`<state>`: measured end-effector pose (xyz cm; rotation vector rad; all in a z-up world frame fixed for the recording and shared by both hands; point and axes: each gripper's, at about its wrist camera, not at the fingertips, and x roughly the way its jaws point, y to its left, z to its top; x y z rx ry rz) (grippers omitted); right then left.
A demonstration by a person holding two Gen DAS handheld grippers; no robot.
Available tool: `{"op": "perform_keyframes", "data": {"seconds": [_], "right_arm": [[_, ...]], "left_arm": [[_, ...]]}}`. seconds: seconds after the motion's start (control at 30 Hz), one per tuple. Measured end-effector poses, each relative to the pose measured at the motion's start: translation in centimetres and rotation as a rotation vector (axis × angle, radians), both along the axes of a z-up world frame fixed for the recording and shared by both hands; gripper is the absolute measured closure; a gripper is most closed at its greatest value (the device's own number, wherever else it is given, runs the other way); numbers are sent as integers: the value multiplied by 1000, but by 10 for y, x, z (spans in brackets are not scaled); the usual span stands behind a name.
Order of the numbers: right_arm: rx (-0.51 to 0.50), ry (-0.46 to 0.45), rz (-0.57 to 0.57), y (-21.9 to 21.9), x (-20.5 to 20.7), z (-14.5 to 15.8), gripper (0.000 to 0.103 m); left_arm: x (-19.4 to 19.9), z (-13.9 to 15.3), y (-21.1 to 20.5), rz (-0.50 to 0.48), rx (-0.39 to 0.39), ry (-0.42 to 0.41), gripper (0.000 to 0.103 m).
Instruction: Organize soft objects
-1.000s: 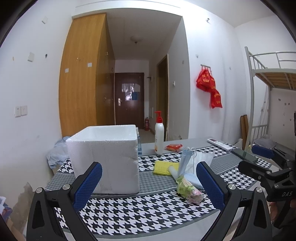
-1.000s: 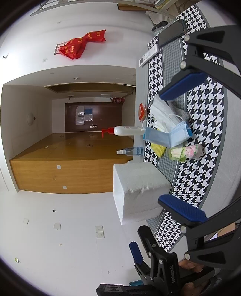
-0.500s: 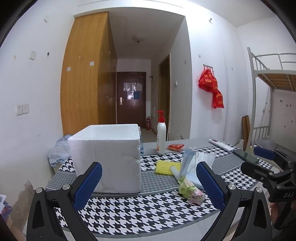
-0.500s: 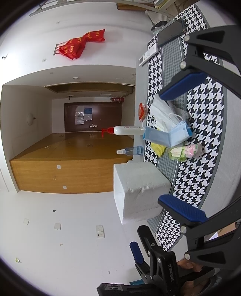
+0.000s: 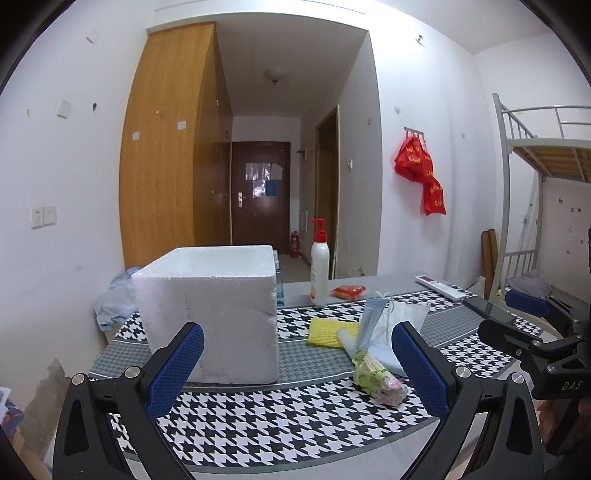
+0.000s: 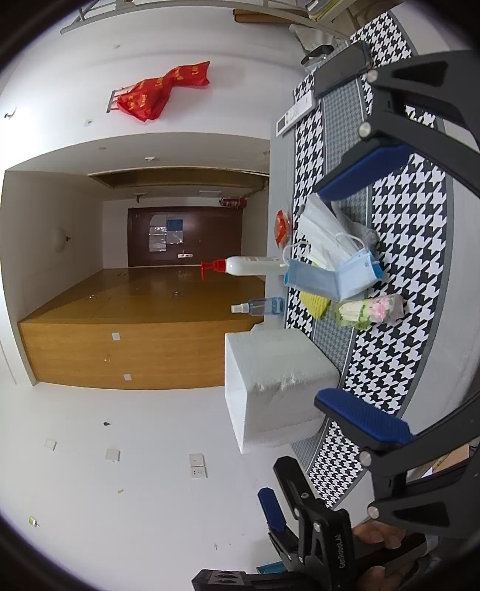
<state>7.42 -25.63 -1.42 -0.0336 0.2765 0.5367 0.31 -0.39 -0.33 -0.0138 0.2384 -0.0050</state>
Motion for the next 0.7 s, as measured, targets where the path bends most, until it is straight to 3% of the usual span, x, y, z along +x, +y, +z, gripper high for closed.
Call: {"op": "perform_keyframes", "data": {"seconds": [0.7], "right_arm": [[-28, 44, -14, -3, 18, -6, 0]], "left_arm": [[14, -3, -6, -28, 8, 37, 1]]}}
